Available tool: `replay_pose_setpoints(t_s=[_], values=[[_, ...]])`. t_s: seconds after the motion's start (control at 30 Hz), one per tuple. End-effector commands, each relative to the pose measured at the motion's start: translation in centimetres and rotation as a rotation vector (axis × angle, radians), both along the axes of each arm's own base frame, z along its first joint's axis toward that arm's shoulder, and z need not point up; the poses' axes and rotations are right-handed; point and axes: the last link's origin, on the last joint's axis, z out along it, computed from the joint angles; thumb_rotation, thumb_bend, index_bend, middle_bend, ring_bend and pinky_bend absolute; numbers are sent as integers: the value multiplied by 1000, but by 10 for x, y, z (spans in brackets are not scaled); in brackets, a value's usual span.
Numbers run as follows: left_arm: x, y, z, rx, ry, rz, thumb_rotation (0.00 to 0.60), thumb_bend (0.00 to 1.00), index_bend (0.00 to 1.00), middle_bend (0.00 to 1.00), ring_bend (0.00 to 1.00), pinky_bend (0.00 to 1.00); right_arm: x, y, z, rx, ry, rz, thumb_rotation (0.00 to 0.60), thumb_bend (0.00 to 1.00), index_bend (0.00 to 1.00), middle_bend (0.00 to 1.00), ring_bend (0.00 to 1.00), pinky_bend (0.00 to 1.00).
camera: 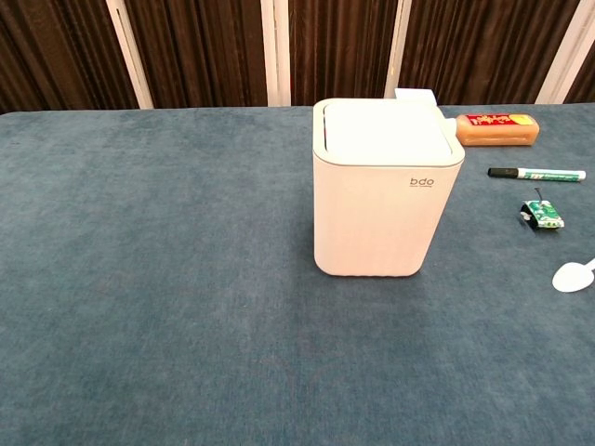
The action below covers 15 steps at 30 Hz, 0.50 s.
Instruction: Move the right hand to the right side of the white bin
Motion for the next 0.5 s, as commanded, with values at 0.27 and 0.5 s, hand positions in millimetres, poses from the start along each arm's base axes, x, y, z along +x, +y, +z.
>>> replay_pose_setpoints(t_s=[0.27,0.5], values=[[1,5,-4,21,21,21,600,23,119,36,0,0,54,-37,5,78,111,107,600,358,43,635,687,658],[0,4,-3,25,13,22,600,23,119,37,0,0,86,-51,0,205,166,122,600,357,43,655,713,685]])
